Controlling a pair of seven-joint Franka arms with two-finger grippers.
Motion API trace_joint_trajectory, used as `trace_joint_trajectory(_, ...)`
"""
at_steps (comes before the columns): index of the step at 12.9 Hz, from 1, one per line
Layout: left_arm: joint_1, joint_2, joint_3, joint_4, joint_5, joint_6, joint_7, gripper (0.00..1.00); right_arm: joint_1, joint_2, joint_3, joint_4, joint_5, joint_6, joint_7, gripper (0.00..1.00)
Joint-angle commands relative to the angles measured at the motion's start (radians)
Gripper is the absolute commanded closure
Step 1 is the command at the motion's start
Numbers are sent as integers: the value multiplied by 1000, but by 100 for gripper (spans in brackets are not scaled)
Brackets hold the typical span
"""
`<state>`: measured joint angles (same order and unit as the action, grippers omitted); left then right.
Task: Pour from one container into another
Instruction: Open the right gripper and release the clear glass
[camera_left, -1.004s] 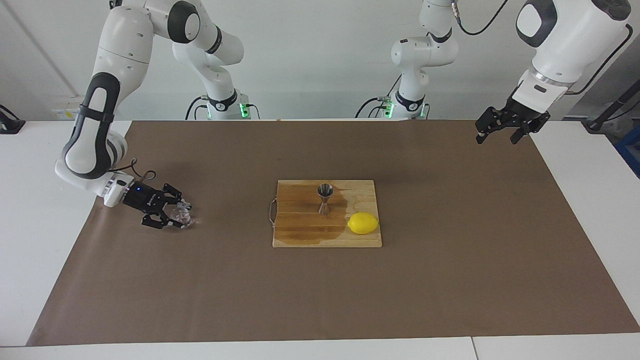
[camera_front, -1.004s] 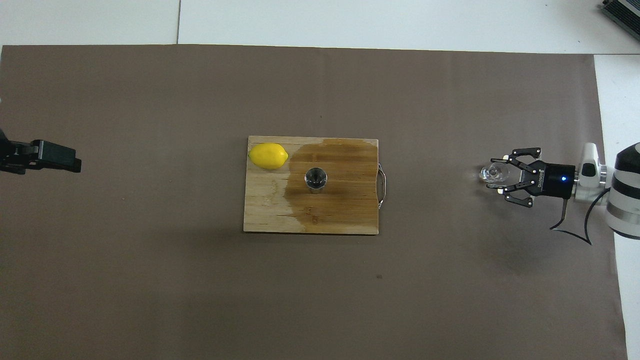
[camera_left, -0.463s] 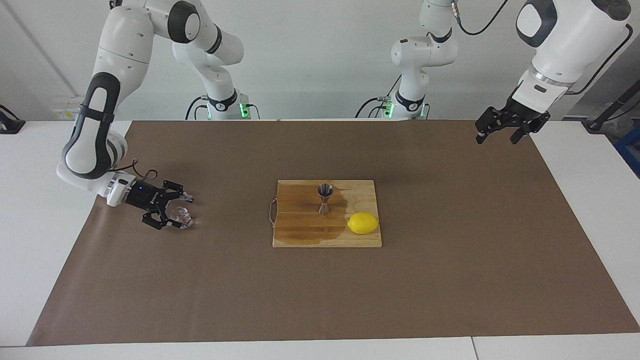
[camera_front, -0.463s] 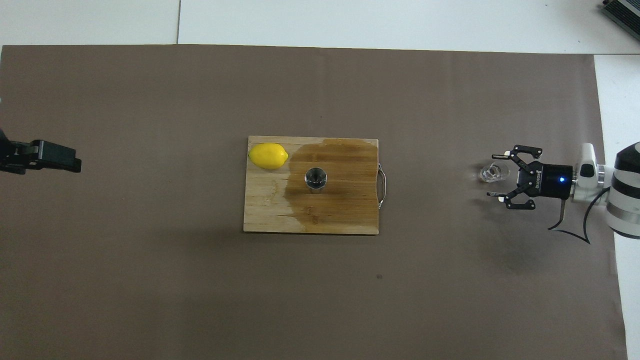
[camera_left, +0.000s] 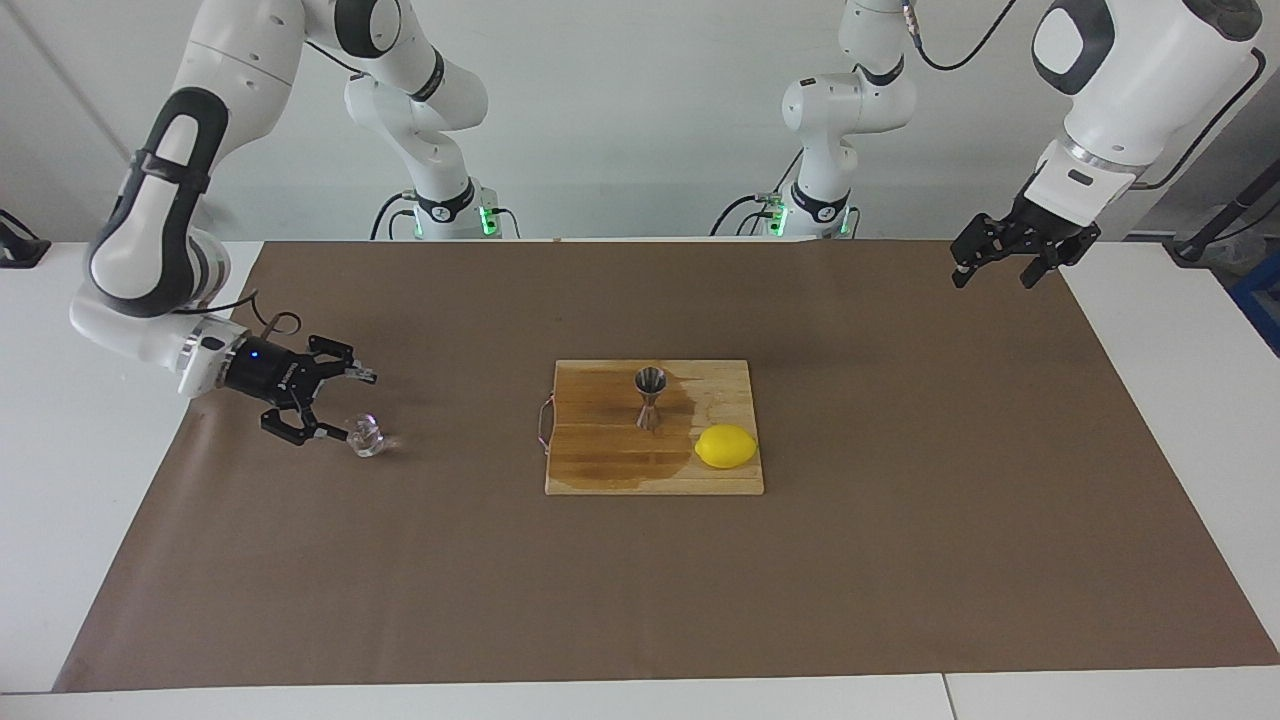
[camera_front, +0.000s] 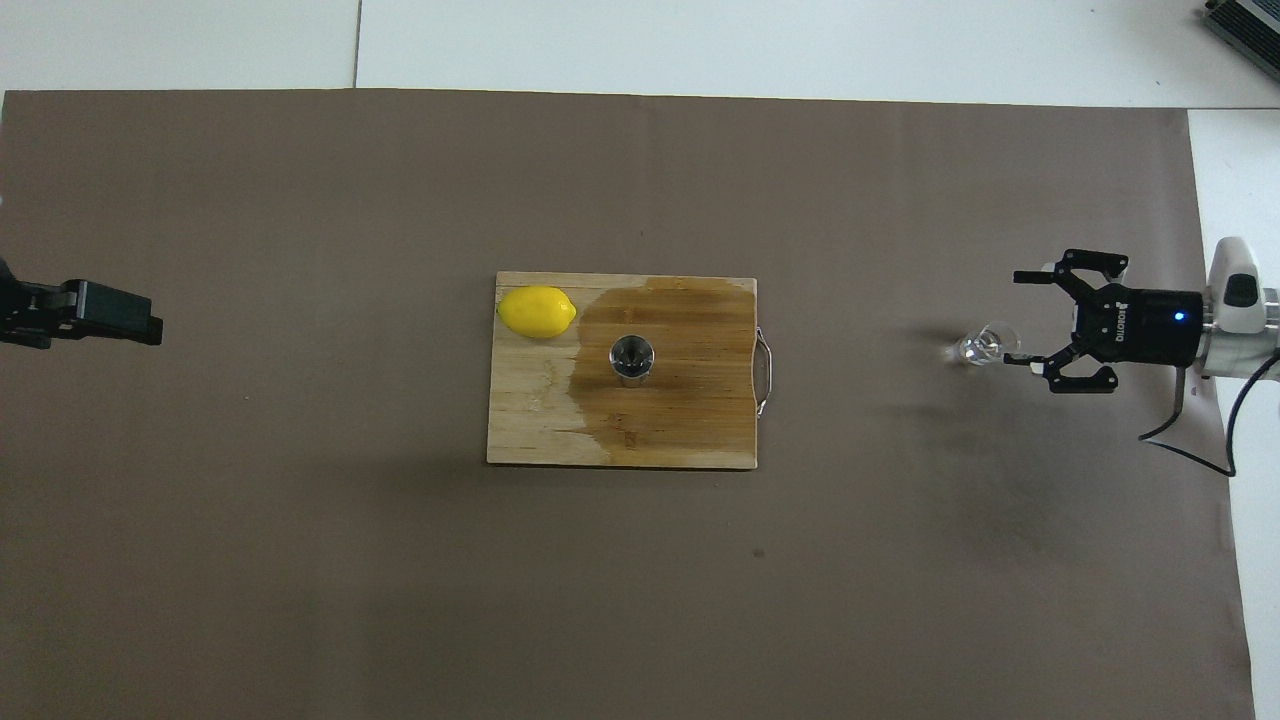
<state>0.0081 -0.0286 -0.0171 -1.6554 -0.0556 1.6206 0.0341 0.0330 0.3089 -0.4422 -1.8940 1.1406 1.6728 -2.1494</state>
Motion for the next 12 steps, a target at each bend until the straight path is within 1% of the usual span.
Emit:
trace_joint_trajectory(1,6,-20,-1,-24,-7,4,0,0,2,-65,42,105,-145,27,315,0)
trace_joint_trajectory(3,6,-20,-1,-24,-7,4,-2,0,2,-80,83,177,-269,40,541,0)
trace_joint_trajectory(5,6,-20,-1,-24,-7,4,-2,0,1,-106,131,216,-420,111,708,0)
trace_joint_trajectory(6,6,-20,-1,-24,-7,4,-2,0,2,-126,152,216,-480,137,811,0)
trace_joint_trajectory(9,6,-20,-1,-24,-7,5,0,0,1,-175,232,219,-727,224,1156,0)
trace_joint_trajectory(12,6,-20,-1,-24,-7,4,-2,0,1,-201,293,217,-922,243,1561,0)
